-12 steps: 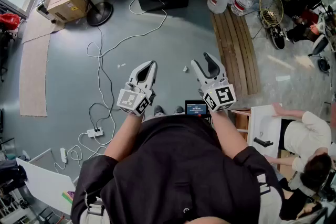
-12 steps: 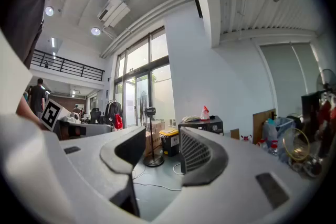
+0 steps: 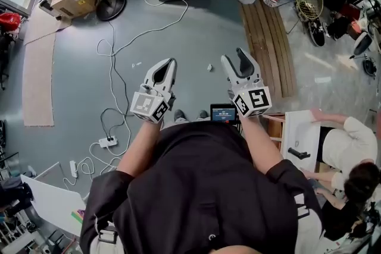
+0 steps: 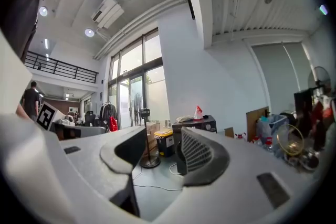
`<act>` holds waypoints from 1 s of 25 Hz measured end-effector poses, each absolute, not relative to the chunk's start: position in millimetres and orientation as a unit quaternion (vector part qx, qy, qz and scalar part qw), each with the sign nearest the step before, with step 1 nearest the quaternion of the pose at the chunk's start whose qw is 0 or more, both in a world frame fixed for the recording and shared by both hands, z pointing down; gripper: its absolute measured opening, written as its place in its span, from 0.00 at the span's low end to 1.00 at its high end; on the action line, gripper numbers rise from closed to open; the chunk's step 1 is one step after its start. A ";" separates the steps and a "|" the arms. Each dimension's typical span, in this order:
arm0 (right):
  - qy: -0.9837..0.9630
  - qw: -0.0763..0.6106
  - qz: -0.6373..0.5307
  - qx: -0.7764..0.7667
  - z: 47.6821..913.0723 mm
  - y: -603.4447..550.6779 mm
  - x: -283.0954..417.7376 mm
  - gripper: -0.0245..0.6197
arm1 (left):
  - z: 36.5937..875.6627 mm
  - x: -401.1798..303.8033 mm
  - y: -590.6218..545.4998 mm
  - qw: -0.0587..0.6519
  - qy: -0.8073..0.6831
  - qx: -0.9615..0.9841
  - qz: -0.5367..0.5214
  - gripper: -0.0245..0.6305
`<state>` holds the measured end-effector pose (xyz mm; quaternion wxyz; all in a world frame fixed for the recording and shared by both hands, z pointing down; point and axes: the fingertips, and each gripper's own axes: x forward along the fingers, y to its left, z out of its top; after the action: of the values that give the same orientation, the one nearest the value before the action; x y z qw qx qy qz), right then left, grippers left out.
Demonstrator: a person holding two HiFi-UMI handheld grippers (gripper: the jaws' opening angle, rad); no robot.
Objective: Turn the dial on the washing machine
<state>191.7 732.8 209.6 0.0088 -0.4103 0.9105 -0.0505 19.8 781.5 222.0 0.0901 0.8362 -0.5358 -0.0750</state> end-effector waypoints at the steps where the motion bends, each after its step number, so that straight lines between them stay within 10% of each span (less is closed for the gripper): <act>1: 0.910 0.008 -0.051 -0.411 211.2 733.5 194.4 0.35 | 223.4 22.5 782.2 0.090 -0.536 0.836 -0.074 0.03; 25: 0.898 0.014 -0.064 -0.434 241.5 657.7 214.8 0.35 | 259.4 22.0 704.6 0.122 -0.539 0.831 -0.065 0.03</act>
<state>214.8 657.7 241.5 0.0140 -0.4345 0.8983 -0.0644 22.0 704.6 259.4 0.1216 0.8308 -0.5393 -0.0647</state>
